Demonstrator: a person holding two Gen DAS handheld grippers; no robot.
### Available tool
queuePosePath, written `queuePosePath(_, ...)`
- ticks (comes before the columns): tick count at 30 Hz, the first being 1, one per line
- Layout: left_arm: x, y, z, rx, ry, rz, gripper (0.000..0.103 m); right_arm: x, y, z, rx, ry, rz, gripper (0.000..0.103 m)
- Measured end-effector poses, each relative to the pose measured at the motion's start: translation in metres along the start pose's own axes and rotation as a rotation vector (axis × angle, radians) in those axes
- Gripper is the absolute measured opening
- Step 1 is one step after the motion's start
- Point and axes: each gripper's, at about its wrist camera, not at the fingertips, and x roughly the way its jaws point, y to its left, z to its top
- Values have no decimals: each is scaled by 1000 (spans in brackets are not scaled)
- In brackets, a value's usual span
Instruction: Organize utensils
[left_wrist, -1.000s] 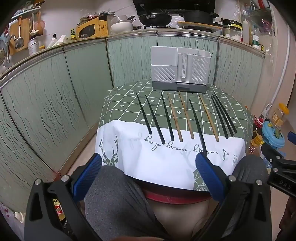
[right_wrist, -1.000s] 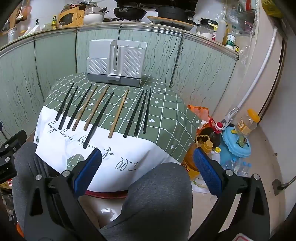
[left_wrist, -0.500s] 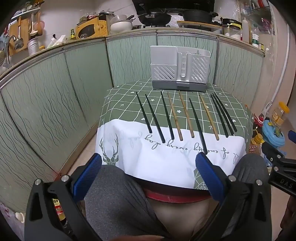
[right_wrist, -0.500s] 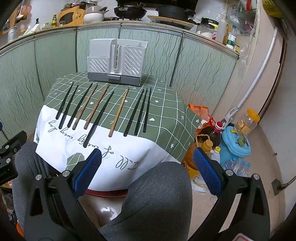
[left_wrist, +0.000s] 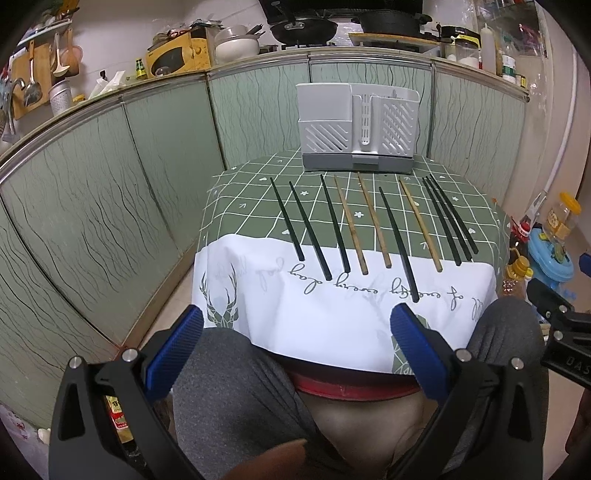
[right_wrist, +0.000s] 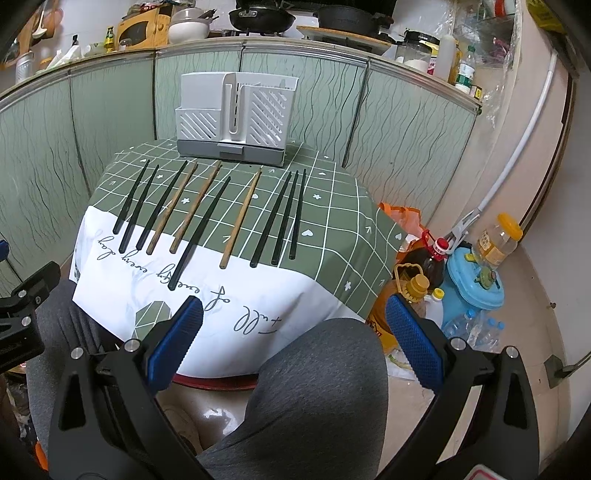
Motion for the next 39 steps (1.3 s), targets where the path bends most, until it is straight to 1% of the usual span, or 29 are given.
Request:
queuePosePath(11,-1,-2,0,18,-23,-14,99,3,0,0,2,5,4,95)
queuePosePath(16,1,-3,0,16,-10,-29,99,3,0,-1,6,4,2,95)
queuePosePath(24,2,-4,-1,22,-8,-26,99,4,-3,-4,12,10,3,95)
queuePosePath(28,2,-1,0,6,-9,-47,99,4,-3,-4,14,12,1,95)
queuePosePath(36,4,1,0,4,-6,-60,99,5,-4,-4,12,11,-3,95)
queuePosePath(39,5,1,0,17,-14,-89,99,5,-3,-4,3,9,-11,95)
